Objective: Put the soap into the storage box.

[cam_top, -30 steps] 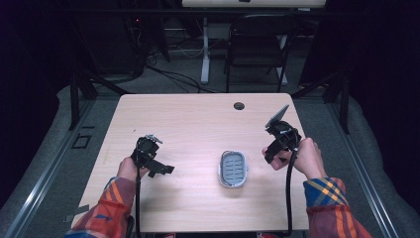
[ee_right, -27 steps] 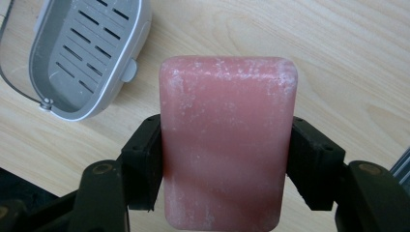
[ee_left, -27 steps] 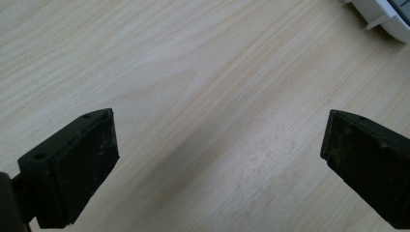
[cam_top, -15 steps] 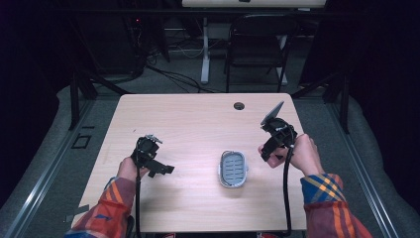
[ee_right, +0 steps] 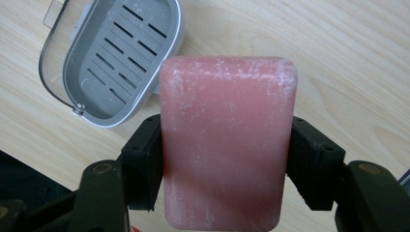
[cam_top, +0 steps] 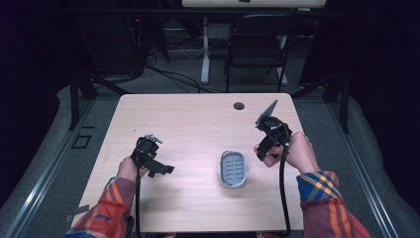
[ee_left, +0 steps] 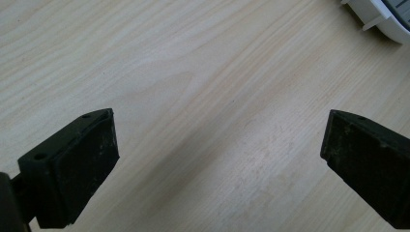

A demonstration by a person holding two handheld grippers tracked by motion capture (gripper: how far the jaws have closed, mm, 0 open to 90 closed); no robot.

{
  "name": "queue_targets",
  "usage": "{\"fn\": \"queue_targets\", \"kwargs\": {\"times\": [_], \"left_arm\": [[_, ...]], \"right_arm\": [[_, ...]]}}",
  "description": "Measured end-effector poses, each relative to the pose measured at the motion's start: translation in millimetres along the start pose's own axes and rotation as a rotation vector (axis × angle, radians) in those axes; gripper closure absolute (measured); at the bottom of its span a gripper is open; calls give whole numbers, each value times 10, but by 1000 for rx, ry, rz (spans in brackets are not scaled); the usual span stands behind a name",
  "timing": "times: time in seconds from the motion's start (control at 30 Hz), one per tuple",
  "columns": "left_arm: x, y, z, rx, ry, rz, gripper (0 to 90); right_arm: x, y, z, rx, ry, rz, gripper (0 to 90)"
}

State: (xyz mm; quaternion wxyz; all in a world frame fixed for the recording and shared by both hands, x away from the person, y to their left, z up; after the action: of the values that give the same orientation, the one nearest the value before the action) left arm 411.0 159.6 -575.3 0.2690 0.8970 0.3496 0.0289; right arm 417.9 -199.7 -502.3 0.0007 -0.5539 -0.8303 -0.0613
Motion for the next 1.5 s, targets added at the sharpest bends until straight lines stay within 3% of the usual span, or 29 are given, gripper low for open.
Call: {"fn": "queue_targets", "kwargs": {"times": [0.3,0.57,0.83,1.5], "left_arm": [[-1,2,1,0,0,1,0],[-5,5,2,-1,2,4,0],[-6,4,2,-1,2,2,0],[-2,-1,1,5,1,5,0]], "right_arm": [[105,81,-51,-4,3,-18,371],[214,146,-54,17,-5,-66,371],[310,212,-59,7,3,-71,371],[513,329,83,47,6,-108,370]]}}
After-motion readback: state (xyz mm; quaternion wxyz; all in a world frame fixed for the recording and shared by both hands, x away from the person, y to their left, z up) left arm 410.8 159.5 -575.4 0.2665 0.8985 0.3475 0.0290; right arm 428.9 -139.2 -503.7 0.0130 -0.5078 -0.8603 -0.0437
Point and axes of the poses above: each handheld gripper's, and its own axes: z roughly forward along the jaws, y roughly out of its top, x roughly to its left, the point moved 7 cm from there along z, roughly forward along the jaws, and after that the axes turned 7 degrees about z, right-handed, at the moved point
